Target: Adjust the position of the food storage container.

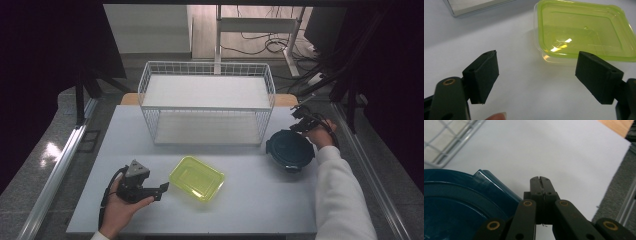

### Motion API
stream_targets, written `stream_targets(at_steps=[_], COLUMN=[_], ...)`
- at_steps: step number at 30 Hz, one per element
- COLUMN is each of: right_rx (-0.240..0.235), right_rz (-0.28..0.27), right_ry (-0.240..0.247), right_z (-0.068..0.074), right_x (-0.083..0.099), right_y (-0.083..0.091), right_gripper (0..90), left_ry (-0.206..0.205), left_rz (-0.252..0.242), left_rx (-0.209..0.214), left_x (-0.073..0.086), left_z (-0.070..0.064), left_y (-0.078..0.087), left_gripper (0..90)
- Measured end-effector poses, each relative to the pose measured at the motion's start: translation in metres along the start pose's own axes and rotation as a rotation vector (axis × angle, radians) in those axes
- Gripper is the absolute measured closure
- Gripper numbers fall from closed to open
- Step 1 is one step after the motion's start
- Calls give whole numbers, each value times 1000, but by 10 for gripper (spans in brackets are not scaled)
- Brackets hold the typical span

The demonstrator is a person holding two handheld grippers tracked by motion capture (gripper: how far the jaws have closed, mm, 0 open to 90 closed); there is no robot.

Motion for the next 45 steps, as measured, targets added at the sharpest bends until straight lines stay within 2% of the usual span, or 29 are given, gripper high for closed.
stream_targets(at_steps=[7,8,10,13,17,24,27,32,38,40,42,45], right_rx=[-7,-7,-13,-23,-41,-40,-40,-42,-49,-55,-12,-11], right_rz=[10,12,15,-5,-21,-8,-25,-21,-19,-23,-19,-28], right_ry=[18,10,15,3,-3,13,4,16,28,12,-20,-43], right_z=[18,24,26,36,41,56,63,72,76,74,70,65], right_x=[8,11,12,21,27,41,48,58,64,66,70,76], right_y=[5,6,7,10,12,19,22,26,29,29,30,32], right_gripper=[896,896,896,896,896,897,896,896,895,893,892,892], left_ry=[-7,-9,-13,-12,-14,-17,-15,-21,-19,-19,-16,-15], left_rz=[-2,-2,-2,-7,-9,-8,-6,-2,-2,-4,-7,-8], left_rx=[6,8,9,14,16,17,18,17,15,13,13,12], left_x=[0,0,0,-1,-1,-1,-1,-1,-1,-1,-1,-1], left_z=[-1,-1,-2,-2,-3,-5,-7,-8,-8,-7,-7,-6], left_y=[1,1,1,1,2,2,1,1,1,1,1,2], left_gripper=[187,187,187,187,187,187,187,187,187,187,187,187])
Point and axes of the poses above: each handheld gripper's, and its own axes: y roughly backward along the jaws, x roughly out of its underside, z roughly to its left, the point moved 5 cm from there along -y, roughly forward along the jaws, and after that the axes turned 9 degrees about z, right-handed, at the moved point
